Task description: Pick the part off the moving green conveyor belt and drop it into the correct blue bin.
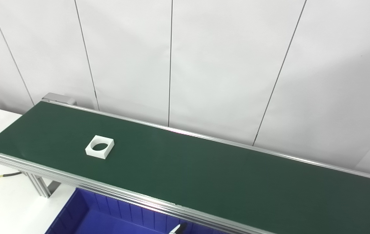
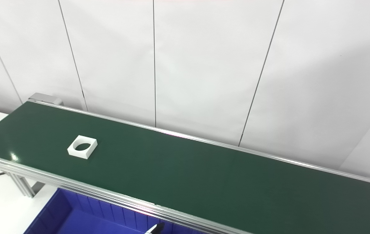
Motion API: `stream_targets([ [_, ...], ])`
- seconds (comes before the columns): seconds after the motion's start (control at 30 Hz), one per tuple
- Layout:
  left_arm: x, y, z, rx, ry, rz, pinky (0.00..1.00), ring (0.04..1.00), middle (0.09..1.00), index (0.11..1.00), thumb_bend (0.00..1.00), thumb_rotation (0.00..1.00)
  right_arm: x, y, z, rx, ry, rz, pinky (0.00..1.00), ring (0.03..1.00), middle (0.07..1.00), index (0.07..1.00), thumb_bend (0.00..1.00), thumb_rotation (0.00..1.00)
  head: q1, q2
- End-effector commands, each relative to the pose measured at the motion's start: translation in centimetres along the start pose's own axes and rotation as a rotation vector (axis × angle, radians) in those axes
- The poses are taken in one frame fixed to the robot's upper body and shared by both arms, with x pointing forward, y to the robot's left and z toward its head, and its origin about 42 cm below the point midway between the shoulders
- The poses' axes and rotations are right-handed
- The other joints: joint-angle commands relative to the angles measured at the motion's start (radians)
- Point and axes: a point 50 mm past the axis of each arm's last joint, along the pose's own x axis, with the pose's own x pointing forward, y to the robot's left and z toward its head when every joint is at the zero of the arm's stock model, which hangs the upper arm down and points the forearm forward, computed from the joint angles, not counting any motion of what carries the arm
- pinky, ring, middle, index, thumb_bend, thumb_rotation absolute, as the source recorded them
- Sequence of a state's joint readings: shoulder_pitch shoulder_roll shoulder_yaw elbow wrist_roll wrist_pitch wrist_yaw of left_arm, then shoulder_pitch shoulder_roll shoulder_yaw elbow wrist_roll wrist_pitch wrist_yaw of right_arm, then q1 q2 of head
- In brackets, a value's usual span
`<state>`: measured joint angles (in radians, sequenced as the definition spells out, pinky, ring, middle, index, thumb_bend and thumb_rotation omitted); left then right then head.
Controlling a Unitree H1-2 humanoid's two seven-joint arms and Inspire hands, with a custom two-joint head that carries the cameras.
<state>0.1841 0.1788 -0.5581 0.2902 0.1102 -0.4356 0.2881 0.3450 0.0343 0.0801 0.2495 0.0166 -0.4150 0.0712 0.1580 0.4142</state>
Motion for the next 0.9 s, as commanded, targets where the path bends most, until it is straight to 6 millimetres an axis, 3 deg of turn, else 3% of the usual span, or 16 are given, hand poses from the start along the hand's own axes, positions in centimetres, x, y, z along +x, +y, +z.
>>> stream_targets([
  [0.0, 0.7, 0.4, 1.2, -0.016, -0.074, 0.03, 0.9, 0.941, 0.953, 0.936, 0.72, 0.78, 0.7, 0.6, 0.9, 0.003, -0.079, 0.01, 1.0, 1.0, 1.0, 1.0, 0.68, 1.0, 0.002, -0.002],
  [0.17, 0.6, 0.4, 2.6, -0.035, -0.12, 0.04, 0.87, 0.917, 0.938, 0.923, 0.76, 0.81, 0.8, 0.8, 1.0, 0.016, -0.084, 0.016, 1.0, 1.0, 1.0, 1.0, 0.66, 1.0, 0.001, -0.005],
  [0.4, 0.6, 0.5, 8.0, -0.148, -0.298, 0.046, 0.85, 0.903, 0.92, 0.908, 0.83, 0.81, 0.8, 0.9, 0.9, 0.05, -0.084, 0.008, 1.0, 1.0, 1.0, 1.0, 0.65, 1.0, 0.0, -0.009],
  [0.67, 2.7, 3.6, 12.0, -0.11, -0.467, 0.057, 0.82, 0.876, 0.901, 0.9, 0.82, 0.77, 0.9, 0.7, 0.8, 0.075, -0.084, 0.014, 1.0, 1.0, 1.0, 1.0, 0.64, 1.0, 0.006, -0.018],
  [0.87, 4.2, 6.1, 13.0, -0.033, -0.52, 0.06, 0.84, 0.89, 0.911, 0.923, 0.83, 0.76, 1.1, 0.6, 0.8, 0.069, -0.083, 0.019, 1.0, 1.0, 1.0, 1.0, 0.65, 1.0, -0.004, -0.014],
])
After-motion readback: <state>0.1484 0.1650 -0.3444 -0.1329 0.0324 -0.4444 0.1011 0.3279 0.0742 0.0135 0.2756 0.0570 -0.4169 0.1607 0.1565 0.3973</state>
